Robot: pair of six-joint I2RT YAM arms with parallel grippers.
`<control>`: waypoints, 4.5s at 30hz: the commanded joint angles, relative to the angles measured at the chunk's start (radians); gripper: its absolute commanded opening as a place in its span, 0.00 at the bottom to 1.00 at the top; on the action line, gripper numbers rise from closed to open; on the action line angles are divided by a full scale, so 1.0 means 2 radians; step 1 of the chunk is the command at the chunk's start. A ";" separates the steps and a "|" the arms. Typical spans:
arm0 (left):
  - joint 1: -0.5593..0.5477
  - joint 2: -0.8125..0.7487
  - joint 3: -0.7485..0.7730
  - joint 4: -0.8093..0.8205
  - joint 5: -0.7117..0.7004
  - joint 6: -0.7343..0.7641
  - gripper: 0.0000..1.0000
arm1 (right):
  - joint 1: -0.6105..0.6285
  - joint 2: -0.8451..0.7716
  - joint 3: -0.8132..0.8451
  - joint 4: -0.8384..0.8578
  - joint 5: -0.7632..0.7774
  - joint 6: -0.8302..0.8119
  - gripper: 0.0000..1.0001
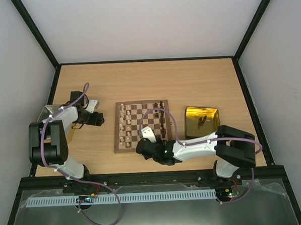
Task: Set up the chess pieces on the board
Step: Place the chess piece on the chessboard, then pick up the chess piece from the chessboard.
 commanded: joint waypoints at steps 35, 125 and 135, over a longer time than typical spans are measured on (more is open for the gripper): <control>-0.001 0.001 0.001 -0.004 -0.004 -0.004 0.82 | 0.005 -0.025 0.067 -0.098 0.013 0.001 0.22; -0.001 -0.003 -0.004 0.001 0.007 0.001 0.82 | -0.126 0.114 0.290 -0.389 -0.191 -0.060 0.05; 0.000 -0.004 -0.005 0.001 0.012 0.002 0.82 | -0.176 0.130 0.332 -0.402 -0.152 -0.058 0.05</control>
